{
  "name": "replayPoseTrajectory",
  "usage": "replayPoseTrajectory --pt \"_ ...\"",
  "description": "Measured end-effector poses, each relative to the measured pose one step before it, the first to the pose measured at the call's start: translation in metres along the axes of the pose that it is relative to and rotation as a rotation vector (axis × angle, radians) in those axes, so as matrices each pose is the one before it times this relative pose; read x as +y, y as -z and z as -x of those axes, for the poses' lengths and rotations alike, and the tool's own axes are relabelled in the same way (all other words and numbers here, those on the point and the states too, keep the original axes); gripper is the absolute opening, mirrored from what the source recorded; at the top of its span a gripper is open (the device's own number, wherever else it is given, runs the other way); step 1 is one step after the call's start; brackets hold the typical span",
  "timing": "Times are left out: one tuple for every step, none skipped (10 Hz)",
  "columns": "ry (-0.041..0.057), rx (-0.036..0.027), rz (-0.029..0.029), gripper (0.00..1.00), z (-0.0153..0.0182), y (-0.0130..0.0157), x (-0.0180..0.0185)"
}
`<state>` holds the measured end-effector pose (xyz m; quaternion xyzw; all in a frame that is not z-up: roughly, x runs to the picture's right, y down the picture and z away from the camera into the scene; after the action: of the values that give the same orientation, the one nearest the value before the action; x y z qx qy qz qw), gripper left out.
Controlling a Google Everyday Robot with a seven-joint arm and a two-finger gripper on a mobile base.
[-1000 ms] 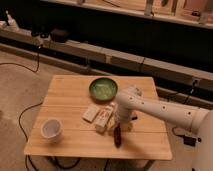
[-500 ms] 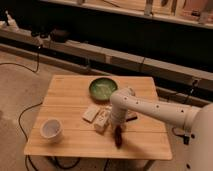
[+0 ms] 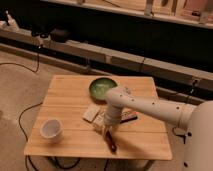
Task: Place the pepper in the ceramic cup
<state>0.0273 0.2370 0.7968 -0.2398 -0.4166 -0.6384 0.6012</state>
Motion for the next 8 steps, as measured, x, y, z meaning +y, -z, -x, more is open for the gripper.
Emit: replayPoseTrajectory --pt "-0.00053 0.01936 -0.00531 0.25 -0.00304 0.01564 -0.00139" --pt "0.00328 0.024 -0.00059 0.25 -0.00431 0.01699 0.00055" --pt "-0.00058 0.00624 -0.01037 0.25 -0.00303 0.01139 -0.00015" --pt "-0.00466 0.00161 -0.01523 0.25 -0.00516 0.01259 -0.00101" --pt "-0.004 0.00698 -0.00952 0.25 -0.01014 0.01607 -0.00302" --pt "-0.00209 0.01332 -0.00675 0.25 -0.00934 0.01275 -0.00336" --pt "0.00501 0.02268 -0.01195 0.25 -0.01418 0.01572 -0.00937" --pt "0.01053 0.03205 -0.02231 0.25 -0.01771 0.01843 -0.01562"
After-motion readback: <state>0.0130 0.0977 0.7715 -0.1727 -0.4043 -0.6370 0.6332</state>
